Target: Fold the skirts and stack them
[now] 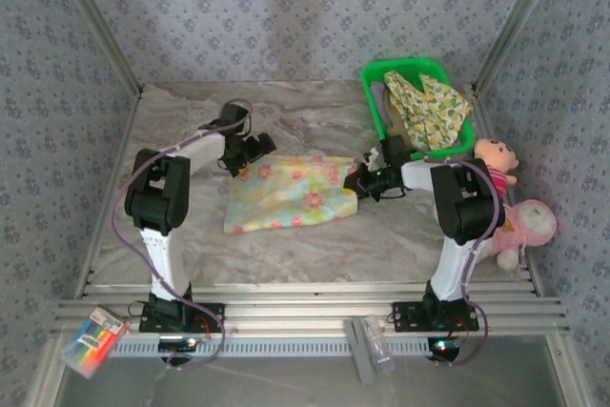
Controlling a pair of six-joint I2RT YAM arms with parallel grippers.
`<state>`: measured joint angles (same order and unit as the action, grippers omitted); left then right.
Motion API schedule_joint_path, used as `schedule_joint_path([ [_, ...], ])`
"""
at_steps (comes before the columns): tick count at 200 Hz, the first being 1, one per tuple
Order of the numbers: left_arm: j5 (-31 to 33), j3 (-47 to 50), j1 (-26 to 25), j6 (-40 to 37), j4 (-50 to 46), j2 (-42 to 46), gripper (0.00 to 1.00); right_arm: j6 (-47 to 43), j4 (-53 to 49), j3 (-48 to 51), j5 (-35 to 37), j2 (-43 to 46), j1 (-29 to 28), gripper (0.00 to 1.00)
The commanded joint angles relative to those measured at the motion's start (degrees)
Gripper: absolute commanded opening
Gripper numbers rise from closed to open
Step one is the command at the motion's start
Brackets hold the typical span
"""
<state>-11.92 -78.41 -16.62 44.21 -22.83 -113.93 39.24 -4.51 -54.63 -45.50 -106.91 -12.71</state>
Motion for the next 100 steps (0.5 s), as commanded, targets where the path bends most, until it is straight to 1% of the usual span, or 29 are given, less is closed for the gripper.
schedule_joint_path([
  [1,-0.90,1.93,0.92,-1.07,-7.24,4.15,1.00,-4.31,-5.52,-1.33,3.73,4.31,0.93,0.00],
  [24,-0.53,2.33,1.41,-4.42,-9.71,7.88,1.00,-12.51,-21.73,-8.47,13.04,5.33,-0.46,0.00],
  [42,-2.00,4.68,1.35,-6.59,-9.29,9.34,0.99,-14.02,-29.38,-13.16,19.62,5.17,-1.71,0.00],
  [62,-4.51,7.76,0.95,-7.60,-8.11,9.67,0.91,-14.21,-36.80,-20.48,26.80,4.22,-4.52,0.00],
  [76,-4.92,9.67,0.14,-7.65,-7.76,9.15,0.87,-14.22,-41.72,-25.40,31.07,2.64,-6.97,0.00],
  [100,-5.49,11.99,-1.26,-6.84,-6.69,6.98,0.67,-13.40,-46.83,-32.35,32.33,0.17,-11.07,0.00],
])
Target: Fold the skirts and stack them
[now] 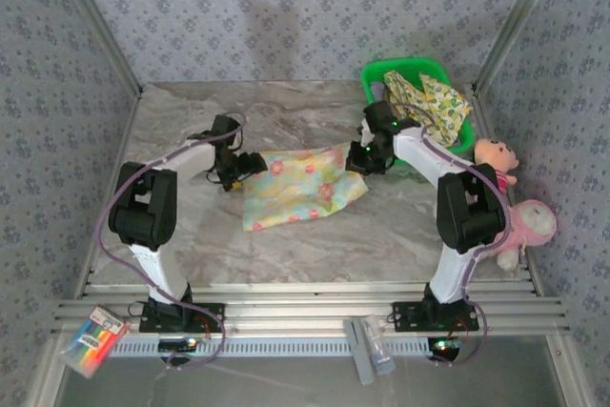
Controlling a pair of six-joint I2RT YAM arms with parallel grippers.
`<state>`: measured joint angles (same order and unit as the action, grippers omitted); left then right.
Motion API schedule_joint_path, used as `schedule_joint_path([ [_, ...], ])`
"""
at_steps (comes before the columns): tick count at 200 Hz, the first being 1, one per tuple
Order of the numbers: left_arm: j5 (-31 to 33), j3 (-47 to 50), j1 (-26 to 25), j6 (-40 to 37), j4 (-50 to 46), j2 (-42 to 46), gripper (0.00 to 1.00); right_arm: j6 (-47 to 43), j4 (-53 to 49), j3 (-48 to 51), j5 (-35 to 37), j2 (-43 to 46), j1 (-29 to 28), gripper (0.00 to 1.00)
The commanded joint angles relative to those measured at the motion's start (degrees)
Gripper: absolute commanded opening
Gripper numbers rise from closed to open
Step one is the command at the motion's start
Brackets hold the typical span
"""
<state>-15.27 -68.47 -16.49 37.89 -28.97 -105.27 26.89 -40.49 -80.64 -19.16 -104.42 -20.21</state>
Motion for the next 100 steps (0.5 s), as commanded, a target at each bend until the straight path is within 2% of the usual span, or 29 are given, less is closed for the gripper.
schedule_joint_path([
  [1,-2.23,2.12,-1.46,-0.49,-0.55,-1.77,0.66,-1.01,-10.94,-6.58,5.98,-2.43,-3.72,0.00],
  [18,-2.31,2.85,-2.12,0.10,-0.04,-3.17,0.51,0.16,-11.90,-10.73,5.07,-3.19,-5.90,0.00],
  [38,-2.21,3.71,-2.58,0.82,0.75,-4.12,0.40,1.93,-10.54,-14.20,0.01,-3.96,-7.71,0.00],
  [67,-2.13,4.02,-2.51,1.04,0.85,-4.77,0.36,4.82,-7.39,-17.45,-11.65,-6.93,-8.96,0.00],
  [100,-1.52,4.17,-2.33,1.98,0.84,-4.24,0.33,5.75,-4.80,-17.81,-18.84,-10.40,-10.70,0.00],
])
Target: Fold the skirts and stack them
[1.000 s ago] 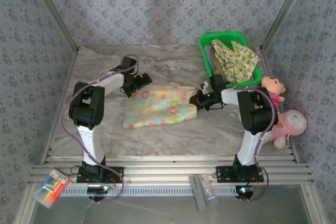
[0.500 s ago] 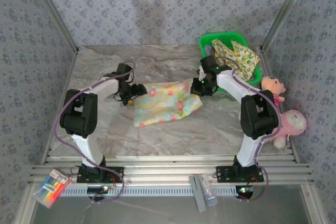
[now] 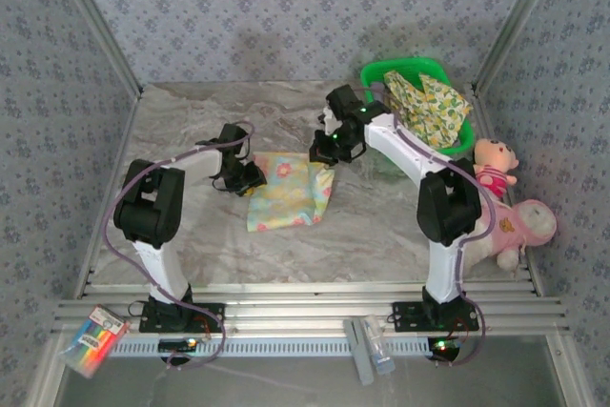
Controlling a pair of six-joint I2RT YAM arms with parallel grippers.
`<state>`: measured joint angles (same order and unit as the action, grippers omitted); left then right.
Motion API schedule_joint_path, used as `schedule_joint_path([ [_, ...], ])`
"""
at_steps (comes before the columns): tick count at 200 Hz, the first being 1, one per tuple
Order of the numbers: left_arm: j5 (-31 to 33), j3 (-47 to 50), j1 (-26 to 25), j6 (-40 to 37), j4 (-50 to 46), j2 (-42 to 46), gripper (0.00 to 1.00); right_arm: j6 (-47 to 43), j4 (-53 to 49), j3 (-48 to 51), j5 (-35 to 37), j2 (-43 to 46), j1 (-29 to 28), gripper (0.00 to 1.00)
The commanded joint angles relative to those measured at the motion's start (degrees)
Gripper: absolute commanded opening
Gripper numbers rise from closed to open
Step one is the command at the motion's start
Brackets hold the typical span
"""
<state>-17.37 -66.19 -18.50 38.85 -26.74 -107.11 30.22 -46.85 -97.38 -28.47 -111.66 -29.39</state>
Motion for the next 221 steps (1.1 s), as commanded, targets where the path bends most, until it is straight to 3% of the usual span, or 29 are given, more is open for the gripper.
schedule_joint_path([
  [1,0.58,1.92,-0.31,1.08,-1.34,-2.40,0.32,2.59,1.66,-1.06,-9.78,-3.23,-1.62,0.00],
  [19,0.40,2.21,-0.31,2.10,-0.95,-2.31,0.30,5.41,5.61,-0.50,-11.39,-4.58,-2.83,0.00],
  [85,0.67,3.32,-0.29,5.43,0.36,-1.57,0.22,16.58,16.26,2.92,-4.53,-10.29,-6.12,0.00],
  [110,0.85,3.46,-0.22,5.58,0.42,-1.35,0.22,17.44,18.11,2.80,-0.71,-11.16,-6.21,0.03],
  [151,1.01,3.13,-0.04,5.20,0.11,-0.75,0.23,17.24,17.09,1.96,-0.52,-12.01,-7.09,0.09],
  [221,2.10,-1.60,1.97,2.64,-3.55,2.50,0.30,12.07,15.86,-0.81,-3.28,-8.13,-8.32,0.38],
])
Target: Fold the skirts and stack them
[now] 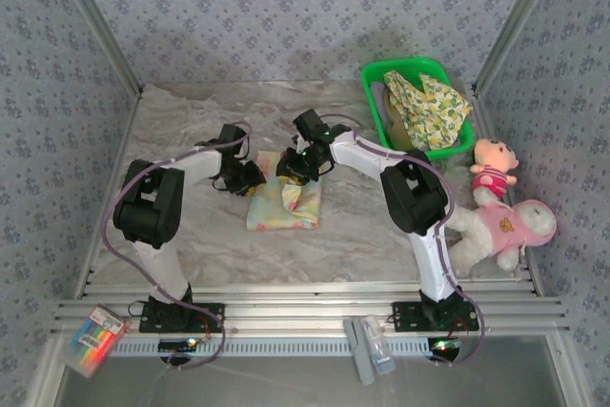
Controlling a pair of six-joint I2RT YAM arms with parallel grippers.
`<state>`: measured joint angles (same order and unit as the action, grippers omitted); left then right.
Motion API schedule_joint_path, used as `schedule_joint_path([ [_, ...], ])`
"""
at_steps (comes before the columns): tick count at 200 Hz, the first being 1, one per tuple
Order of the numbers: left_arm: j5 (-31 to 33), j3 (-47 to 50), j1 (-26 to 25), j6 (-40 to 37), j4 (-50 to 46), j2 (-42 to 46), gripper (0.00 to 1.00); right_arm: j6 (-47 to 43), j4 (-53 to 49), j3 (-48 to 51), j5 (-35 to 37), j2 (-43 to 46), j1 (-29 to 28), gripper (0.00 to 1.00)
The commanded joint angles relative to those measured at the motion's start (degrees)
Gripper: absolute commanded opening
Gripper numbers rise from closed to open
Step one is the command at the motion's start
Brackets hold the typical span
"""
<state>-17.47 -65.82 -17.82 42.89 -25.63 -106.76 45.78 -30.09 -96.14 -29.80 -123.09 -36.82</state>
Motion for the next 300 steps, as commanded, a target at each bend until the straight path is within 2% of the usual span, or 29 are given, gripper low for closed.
schedule_joint_path([
  [1,2.24,-2.00,1.34,-1.41,-4.72,2.25,0.30,-3.76,-0.88,-2.05,-2.15,3.43,-0.93,0.39],
  [29,3.98,-2.23,2.94,-2.20,-7.06,5.52,0.31,-8.09,-0.91,-0.90,-3.77,7.42,-1.49,0.53],
  [61,9.25,-1.59,3.67,-3.01,-10.80,11.35,0.34,-16.63,0.76,4.28,-1.45,13.72,-0.81,0.53],
  [72,9.36,-1.21,3.59,-2.88,-11.09,13.23,0.35,-19.49,0.58,5.15,0.99,14.45,0.23,0.47],
  [87,7.27,-1.06,2.62,-2.09,-10.27,15.00,0.35,-21.81,-0.20,4.81,1.78,12.72,2.73,0.28],
  [106,3.33,-1.58,-0.65,0.28,-7.62,15.15,0.35,-26.76,-1.24,2.29,3.98,8.22,5.04,0.15],
  [137,-2.73,-2.03,-7.39,7.21,-1.25,12.06,0.32,-36.12,-8.23,-8.78,8.29,-2.66,6.45,0.05],
  [170,-3.93,1.68,-11.25,10.89,0.18,8.50,0.31,-36.20,-15.83,-17.77,10.94,-12.19,7.14,0.02],
  [194,-2.56,5.78,-10.72,8.92,-1.12,6.74,0.31,-32.52,-19.06,-15.28,14.10,-12.35,7.46,0.05],
  [223,0.34,5.19,-9.74,2.45,-4.90,2.69,0.31,-26.96,-17.31,-0.41,12.03,-5.17,9.22,0.09],
  [241,3.36,1.41,-8.41,-2.91,-8.13,-0.62,0.31,-21.28,-10.08,11.79,3.70,3.31,9.24,0.15],
  [252,3.23,-1.64,-7.32,-5.98,-9.49,-1.76,0.31,-17.02,-2.22,18.68,-4.75,8.50,8.37,0.23],
  [260,2.18,-3.85,-6.75,-7.83,-9.77,-1.51,0.33,-14.82,2.54,21.87,-6.80,11.88,7.64,0.29],
  [279,1.17,-7.64,-6.70,-11.34,-10.27,1.44,0.46,-17.57,6.88,24.63,-0.90,18.33,7.50,0.41],
  [300,1.83,-6.98,-6.61,-11.71,-9.11,5.66,0.55,-24.95,12.01,27.32,5.27,19.90,9.23,0.47],
])
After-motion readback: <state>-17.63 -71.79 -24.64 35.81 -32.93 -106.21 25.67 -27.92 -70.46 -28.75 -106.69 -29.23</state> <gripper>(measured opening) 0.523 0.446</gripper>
